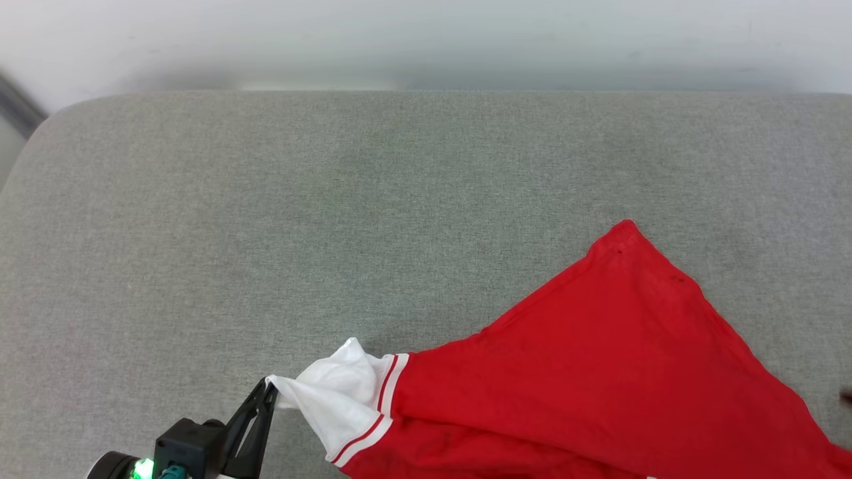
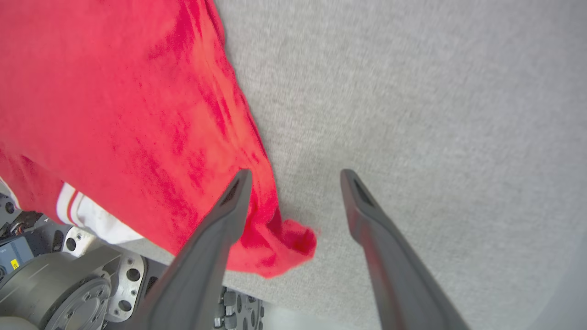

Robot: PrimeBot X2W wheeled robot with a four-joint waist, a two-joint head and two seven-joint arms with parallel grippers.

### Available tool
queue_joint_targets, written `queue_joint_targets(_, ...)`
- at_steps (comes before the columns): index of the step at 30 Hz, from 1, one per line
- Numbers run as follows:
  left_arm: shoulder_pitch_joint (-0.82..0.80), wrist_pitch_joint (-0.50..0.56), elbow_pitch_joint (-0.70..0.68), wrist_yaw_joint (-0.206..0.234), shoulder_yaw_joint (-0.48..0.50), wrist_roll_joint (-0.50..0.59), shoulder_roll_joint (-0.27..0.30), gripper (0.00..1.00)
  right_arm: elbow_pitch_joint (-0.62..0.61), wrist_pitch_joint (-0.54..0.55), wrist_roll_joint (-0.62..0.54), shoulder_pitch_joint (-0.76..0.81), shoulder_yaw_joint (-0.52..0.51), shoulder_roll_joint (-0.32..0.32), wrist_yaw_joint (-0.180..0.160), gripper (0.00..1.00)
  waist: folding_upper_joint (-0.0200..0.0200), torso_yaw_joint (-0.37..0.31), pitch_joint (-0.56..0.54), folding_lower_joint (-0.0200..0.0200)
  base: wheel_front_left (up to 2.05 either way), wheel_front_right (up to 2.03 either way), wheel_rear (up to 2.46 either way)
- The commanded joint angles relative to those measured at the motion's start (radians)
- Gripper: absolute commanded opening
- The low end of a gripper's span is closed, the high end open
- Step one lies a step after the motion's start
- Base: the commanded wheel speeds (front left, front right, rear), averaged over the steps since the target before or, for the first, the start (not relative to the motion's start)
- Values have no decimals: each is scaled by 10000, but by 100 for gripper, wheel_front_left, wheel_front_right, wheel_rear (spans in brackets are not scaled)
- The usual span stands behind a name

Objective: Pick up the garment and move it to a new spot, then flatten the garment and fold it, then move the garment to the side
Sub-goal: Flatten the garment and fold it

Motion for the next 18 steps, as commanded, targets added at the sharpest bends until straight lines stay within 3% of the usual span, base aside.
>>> queue_joint_targets(1,8,22,3,57,-16,86,-30,0,-379,-18,-104,-395,-377,-127,-7,100,-1,31,12,1,0,0,0)
queue_joint_targets(4,-153,74,-9,55,-80,187,-101,0,-1094,363,-435,-1085,-1001,-310,-7,100,-1,130,132,1,0,0,0)
queue_joint_targets(7,-377,119,-9,-2,-128,293,-216,0,-1641,1204,-1039,-1907,-1292,-73,-7,100,-1,270,344,1,0,0,0)
queue_joint_targets(12,-778,146,114,-137,-235,473,-492,0,-1856,3288,-2132,-3447,-1023,940,-7,100,-1,539,773,1,0,0,0)
queue_joint_targets(18,-1256,182,279,-312,-339,674,-808,0,-983,5220,-3071,-5316,-160,2382,-7,100,-1,929,1418,1,0,0,0)
